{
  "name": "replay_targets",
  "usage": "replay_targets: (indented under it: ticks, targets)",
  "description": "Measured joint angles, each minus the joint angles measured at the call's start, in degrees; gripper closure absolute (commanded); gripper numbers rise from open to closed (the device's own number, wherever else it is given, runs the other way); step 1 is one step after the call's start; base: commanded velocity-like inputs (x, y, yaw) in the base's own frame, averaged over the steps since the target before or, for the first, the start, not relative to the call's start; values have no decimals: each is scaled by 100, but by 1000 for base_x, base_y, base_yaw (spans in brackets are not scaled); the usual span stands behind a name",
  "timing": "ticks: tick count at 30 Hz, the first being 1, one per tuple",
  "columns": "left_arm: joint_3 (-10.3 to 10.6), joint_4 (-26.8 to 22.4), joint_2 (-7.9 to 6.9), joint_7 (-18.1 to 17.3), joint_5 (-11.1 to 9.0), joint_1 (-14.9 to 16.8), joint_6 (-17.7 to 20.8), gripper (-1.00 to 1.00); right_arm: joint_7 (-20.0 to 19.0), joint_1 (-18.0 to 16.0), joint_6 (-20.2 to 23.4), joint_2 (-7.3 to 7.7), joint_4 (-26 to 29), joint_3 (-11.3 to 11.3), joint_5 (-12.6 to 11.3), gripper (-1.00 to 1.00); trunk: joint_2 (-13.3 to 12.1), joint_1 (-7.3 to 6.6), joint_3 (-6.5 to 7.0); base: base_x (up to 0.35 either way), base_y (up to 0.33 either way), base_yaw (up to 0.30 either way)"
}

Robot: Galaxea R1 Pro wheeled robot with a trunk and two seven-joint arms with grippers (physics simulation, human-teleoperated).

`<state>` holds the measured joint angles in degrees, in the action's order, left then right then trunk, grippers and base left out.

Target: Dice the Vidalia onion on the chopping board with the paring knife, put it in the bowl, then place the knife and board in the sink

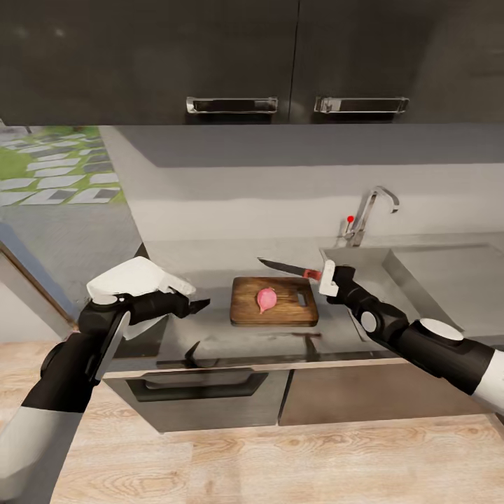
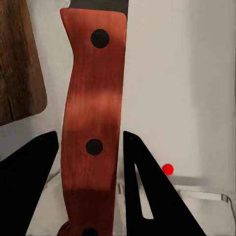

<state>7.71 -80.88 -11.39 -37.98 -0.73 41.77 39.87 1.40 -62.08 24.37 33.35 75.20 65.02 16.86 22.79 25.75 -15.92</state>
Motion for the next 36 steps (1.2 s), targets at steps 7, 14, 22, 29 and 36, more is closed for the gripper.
replay_targets:
  ticks: [7, 14, 22, 29, 36]
  targets:
    - [367, 202, -2, 0, 1, 0, -27, -100, 511, 1, -62, -5, -443, 775, 345, 100, 0, 0, 0, 0, 0, 0]
    - [463, 220, 9, -12, 0, -1, -31, -100, 588, 1, -41, -42, -478, 840, 386, 100, 1, 0, 0, 0, 0, 0]
    - [800, 143, 42, -25, -1, 0, -78, -100, 575, 0, -10, -197, -557, 91, 400, 100, 0, 0, 0, 0, 0, 0]
    - [1475, -108, 62, -10, 0, 0, -144, -100, 582, 0, 7, -359, -834, 27, 406, 100, 1, 0, 0, 0, 0, 0]
    - [1485, -138, 45, 1, 0, 0, -136, -100, 591, 0, 9, -377, -861, 176, 455, 100, 1, 0, 0, 0, 0, 0]
